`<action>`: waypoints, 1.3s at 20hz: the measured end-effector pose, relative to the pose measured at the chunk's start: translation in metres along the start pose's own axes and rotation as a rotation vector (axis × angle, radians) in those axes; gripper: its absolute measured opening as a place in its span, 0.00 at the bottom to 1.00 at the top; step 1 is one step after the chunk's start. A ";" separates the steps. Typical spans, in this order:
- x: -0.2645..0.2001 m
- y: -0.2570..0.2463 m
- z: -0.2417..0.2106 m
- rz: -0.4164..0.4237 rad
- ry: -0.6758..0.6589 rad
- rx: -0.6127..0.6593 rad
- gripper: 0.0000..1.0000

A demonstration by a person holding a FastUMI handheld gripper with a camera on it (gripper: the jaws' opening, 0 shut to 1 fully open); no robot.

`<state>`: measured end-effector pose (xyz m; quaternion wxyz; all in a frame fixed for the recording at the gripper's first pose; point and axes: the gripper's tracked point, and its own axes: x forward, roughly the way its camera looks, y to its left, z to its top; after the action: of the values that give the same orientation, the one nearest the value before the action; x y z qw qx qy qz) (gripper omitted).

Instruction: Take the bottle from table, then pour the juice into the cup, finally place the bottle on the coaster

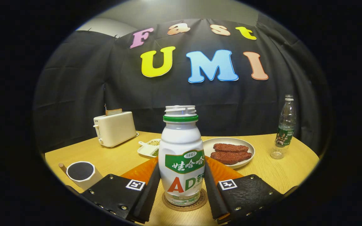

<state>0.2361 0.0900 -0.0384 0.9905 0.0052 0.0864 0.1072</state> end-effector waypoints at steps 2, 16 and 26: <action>0.000 -0.002 0.000 -0.003 -0.004 -0.011 0.70; -0.002 0.001 0.000 -0.006 -0.043 -0.040 0.71; -0.007 0.000 0.002 -0.013 -0.052 -0.019 0.73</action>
<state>0.2302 0.0883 -0.0354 0.9931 -0.0020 0.0594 0.1013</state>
